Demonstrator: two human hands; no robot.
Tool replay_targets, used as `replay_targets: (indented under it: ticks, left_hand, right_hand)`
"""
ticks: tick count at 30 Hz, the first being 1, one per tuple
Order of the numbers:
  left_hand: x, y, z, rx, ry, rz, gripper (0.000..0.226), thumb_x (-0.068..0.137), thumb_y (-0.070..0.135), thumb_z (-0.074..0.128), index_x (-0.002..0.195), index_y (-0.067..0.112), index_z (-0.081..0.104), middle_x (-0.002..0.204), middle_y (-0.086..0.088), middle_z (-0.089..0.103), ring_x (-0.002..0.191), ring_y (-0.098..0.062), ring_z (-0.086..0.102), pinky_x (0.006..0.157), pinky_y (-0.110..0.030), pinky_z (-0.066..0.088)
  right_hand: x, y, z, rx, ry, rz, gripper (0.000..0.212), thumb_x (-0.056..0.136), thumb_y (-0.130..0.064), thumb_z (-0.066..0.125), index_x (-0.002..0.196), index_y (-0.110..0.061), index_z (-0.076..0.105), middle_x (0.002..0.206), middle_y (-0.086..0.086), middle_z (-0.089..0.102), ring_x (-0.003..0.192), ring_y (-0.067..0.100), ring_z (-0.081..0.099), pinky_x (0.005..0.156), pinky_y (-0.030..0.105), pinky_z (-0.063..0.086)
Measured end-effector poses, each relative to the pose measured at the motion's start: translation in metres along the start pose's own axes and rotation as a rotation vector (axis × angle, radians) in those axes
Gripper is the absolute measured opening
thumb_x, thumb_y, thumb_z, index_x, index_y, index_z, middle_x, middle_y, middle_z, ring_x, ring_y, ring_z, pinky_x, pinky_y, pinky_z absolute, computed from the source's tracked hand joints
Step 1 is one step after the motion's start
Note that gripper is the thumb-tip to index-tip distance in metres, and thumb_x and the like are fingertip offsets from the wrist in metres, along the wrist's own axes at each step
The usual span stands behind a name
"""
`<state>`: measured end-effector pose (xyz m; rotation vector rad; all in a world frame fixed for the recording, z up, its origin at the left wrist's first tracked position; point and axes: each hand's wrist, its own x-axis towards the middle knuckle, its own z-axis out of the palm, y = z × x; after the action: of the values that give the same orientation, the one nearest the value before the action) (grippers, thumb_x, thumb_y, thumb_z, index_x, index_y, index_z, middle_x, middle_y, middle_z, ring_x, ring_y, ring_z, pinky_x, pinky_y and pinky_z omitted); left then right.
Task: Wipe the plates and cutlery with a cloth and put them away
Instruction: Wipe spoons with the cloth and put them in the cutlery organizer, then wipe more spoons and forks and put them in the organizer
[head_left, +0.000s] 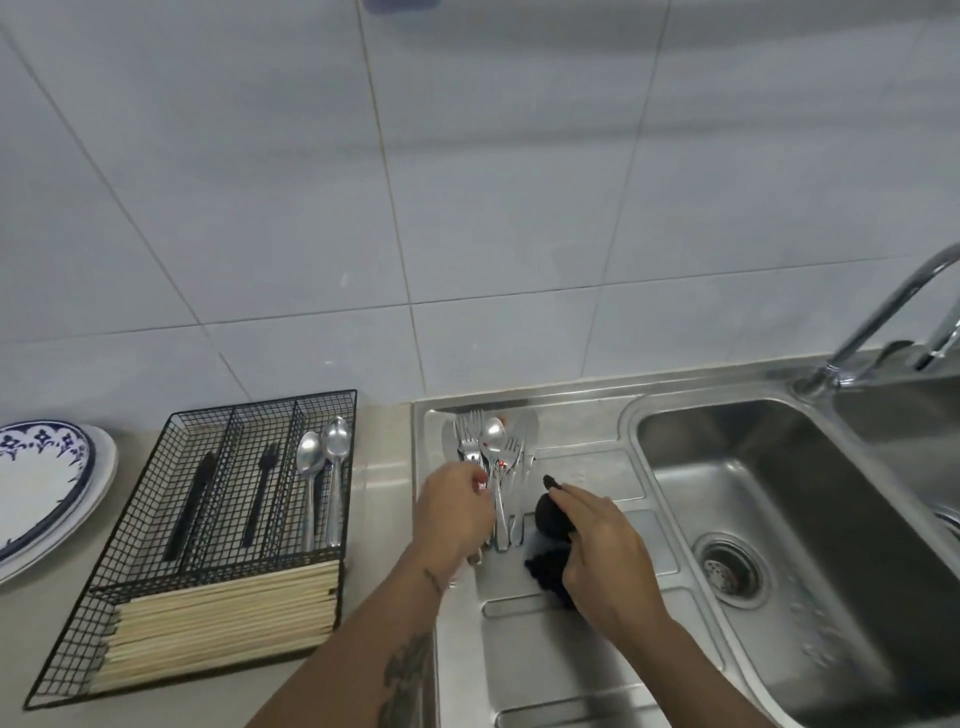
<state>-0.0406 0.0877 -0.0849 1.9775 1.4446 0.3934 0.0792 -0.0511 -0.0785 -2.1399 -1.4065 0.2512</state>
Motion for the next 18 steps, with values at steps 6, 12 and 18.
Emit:
replay_targets:
  ticks: [6, 12, 18]
  left_hand:
    - [0.013, 0.023, 0.027, 0.21, 0.016, -0.098, 0.018, 0.083, 0.021, 0.061, 0.1, 0.014, 0.063, 0.101, -0.003, 0.059, 0.091, -0.023, 0.059, 0.08, -0.039, 0.056]
    - [0.013, 0.025, 0.035, 0.23, -0.003, -0.161, 0.029, 0.073, 0.01, 0.057, 0.102, 0.01, 0.057, 0.101, -0.005, 0.059, 0.092, -0.027, 0.06, 0.08, -0.039, 0.056]
    - [0.014, 0.029, 0.03, 0.19, -0.016, -0.197, 0.026, 0.074, 0.009, 0.059, 0.1, 0.01, 0.057, 0.098, -0.006, 0.058, 0.087, -0.025, 0.061, 0.076, -0.037, 0.057]
  right_hand:
    - [0.003, 0.023, -0.002, 0.02, -0.007, 0.006, 0.058, 0.076, 0.004, 0.061, 0.131, -0.014, 0.059, 0.132, -0.002, 0.058, 0.115, 0.021, 0.053, 0.097, 0.035, 0.048]
    - [0.002, 0.031, 0.008, 0.06, -0.011, 0.024, 0.056, 0.075, 0.006, 0.062, 0.128, -0.011, 0.062, 0.128, 0.0, 0.061, 0.113, 0.022, 0.055, 0.096, 0.026, 0.042]
    - [0.005, 0.036, 0.01, 0.081, 0.001, 0.032, 0.056, 0.076, 0.005, 0.061, 0.129, -0.012, 0.061, 0.128, -0.001, 0.061, 0.113, 0.02, 0.054, 0.097, 0.027, 0.043]
